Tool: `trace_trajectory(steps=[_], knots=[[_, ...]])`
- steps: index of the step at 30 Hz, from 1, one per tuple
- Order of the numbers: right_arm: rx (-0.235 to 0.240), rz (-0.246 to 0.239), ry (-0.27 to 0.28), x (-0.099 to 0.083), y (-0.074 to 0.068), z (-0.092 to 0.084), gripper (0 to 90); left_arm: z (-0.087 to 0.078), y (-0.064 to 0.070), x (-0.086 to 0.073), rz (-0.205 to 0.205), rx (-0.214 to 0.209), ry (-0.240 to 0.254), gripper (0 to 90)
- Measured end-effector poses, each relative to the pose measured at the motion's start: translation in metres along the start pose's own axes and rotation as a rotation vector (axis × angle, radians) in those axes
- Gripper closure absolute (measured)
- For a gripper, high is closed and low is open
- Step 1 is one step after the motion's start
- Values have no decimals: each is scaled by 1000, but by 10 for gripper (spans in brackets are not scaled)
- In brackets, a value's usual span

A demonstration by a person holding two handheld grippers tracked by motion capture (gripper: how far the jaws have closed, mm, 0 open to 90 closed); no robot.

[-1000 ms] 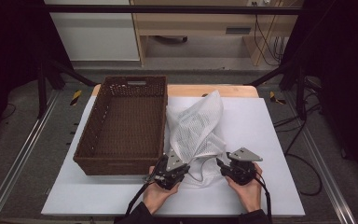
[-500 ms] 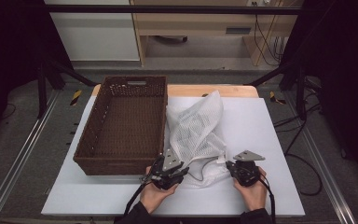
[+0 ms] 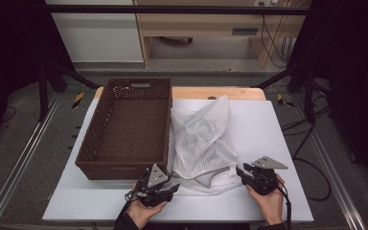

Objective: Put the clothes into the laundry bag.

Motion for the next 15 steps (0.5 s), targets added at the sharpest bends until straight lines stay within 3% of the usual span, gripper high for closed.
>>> trace_trajectory(steps=[4, 6, 10, 15], knots=[[-25, 53, -41, 2, 6, 24, 680, 15, -4, -4, -24, 6, -21, 595], [-19, 68, -50, 0, 7, 27, 775, 16, -4, -4, -17, 22, -16, 633], [-31, 78, -48, -3, 9, 22, 892, 20, -3, -4, 18, 82, -39, 779], [-43, 81, -51, -8, 10, 17, 900, 20, -5, -4, 22, 87, -52, 887]])
Point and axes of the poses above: each handheld gripper's, and its own axes: z roughly forward along the jaws, x roughly out of its top, y roughly to its right, the point moved 7 cm from there along z, roughly forward along the jaws, and after that the axes turned 10 degrees about -y, right-handed, at the moved point
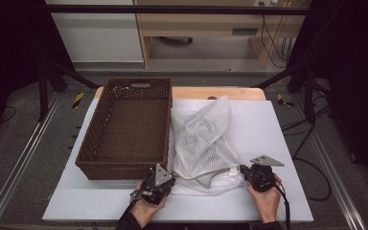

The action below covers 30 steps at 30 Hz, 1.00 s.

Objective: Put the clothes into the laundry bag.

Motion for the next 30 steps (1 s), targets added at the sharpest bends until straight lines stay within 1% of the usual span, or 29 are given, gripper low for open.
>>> trace_trajectory(steps=[1, 2, 3, 5, 7, 8, 9, 10, 12, 13, 15, 16, 17, 18, 19, 21, 25, 26, 27, 28, 30], knots=[[13, 7, 0, -3, 2, -3, 900, -1, -1, 0, 0, 3, -7, 890], [13, 7, 0, -3, 2, -3, 900, -1, -1, 0, 0, 3, -7, 891], [26, 10, 1, -5, 3, -6, 900, -3, -4, -2, -2, 6, -11, 892], [30, -3, -7, -9, 4, -7, 900, -6, -6, -5, -19, -4, -4, 892], [16, -13, -23, -13, 4, -5, 895, -8, -8, -6, -24, -19, 10, 891], [16, -19, -12, -13, 5, -5, 880, -10, -9, -6, -28, -21, 20, 887], [15, -19, -14, -13, 5, -5, 849, -12, -9, -6, -29, -20, 29, 879], [11, -30, -7, -13, 6, -7, 818, -14, -9, -6, -30, -29, 45, 865], [9, -36, 33, -10, 7, -9, 751, -19, -10, -6, -30, -37, 72, 773], [22, -29, 55, -8, 6, -12, 693, -22, -11, -7, -29, -45, 83, 725], [24, -22, 102, -3, 7, -17, 609, -29, -12, -7, -45, -65, 98, 665], [20, -28, 122, -1, 8, -20, 558, -33, -13, -7, -49, -62, 108, 637], [18, -27, 142, 1, 9, -23, 497, -33, -13, -7, -49, -62, 108, 619], [4, -25, 165, 3, 11, -27, 497, -37, -14, -6, -51, -67, 115, 580], [5, -25, 177, 5, 11, -29, 413, -40, -14, -6, -46, -67, 129, 566], [12, -18, 196, 6, 13, -33, 365, -44, -14, -7, -39, -72, 133, 545], [1, -7, 231, 9, 19, -42, 257, -51, -14, -12, -25, -58, 144, 513], [-2, 0, 232, 9, 20, -43, 239, -53, -15, -14, -25, -58, 148, 509], [-2, 0, 232, 9, 20, -43, 239, -53, -15, -14, -25, -58, 148, 505], [-14, 2, 240, 10, 23, -45, 214, -57, -16, -16, -24, -53, 158, 498], [-16, 6, 240, 9, 25, -47, 197, -60, -19, -19, -27, -53, 164, 484]])
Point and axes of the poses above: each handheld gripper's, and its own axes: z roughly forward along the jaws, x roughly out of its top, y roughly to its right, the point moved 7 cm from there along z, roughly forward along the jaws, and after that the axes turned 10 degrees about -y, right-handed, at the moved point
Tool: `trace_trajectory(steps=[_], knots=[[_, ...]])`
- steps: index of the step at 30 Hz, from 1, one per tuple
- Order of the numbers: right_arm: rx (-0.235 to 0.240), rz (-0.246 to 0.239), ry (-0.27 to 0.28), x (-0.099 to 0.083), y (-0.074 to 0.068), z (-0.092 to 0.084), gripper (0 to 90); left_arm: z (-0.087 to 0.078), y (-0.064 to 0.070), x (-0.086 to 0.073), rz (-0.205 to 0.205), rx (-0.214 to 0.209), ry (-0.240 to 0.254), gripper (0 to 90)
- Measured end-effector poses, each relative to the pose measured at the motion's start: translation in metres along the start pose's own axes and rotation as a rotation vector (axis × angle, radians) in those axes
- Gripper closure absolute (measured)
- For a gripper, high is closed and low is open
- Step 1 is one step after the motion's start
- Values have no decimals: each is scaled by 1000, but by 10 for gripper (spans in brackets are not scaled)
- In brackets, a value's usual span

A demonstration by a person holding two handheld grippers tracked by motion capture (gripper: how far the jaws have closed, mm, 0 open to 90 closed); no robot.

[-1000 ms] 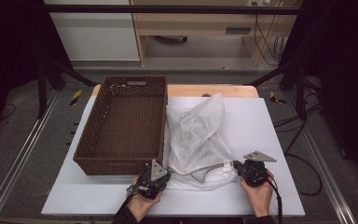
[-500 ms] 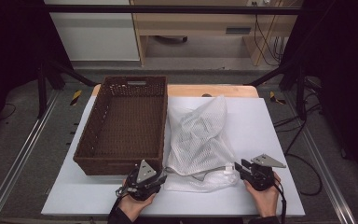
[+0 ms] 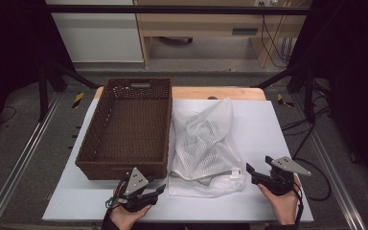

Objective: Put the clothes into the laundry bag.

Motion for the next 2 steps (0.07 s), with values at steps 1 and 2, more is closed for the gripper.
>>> trace_trajectory(steps=[1, 2], knots=[[-1, 4, 0, 0, 1, -1, 187, -1, -2, 0, -5, -1, 4, 476], [-7, 2, 3, 0, 2, -1, 179, -1, -2, 0, -5, -1, 4, 466]])
Point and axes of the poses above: each handheld gripper's, and its own axes: z roughly forward along the jaws, x roughly out of its top, y roughly to its right, the point moved 7 cm from there along z, roughly forward along the jaws, and after that the axes turned 10 degrees about -y, right-handed, at the moved point
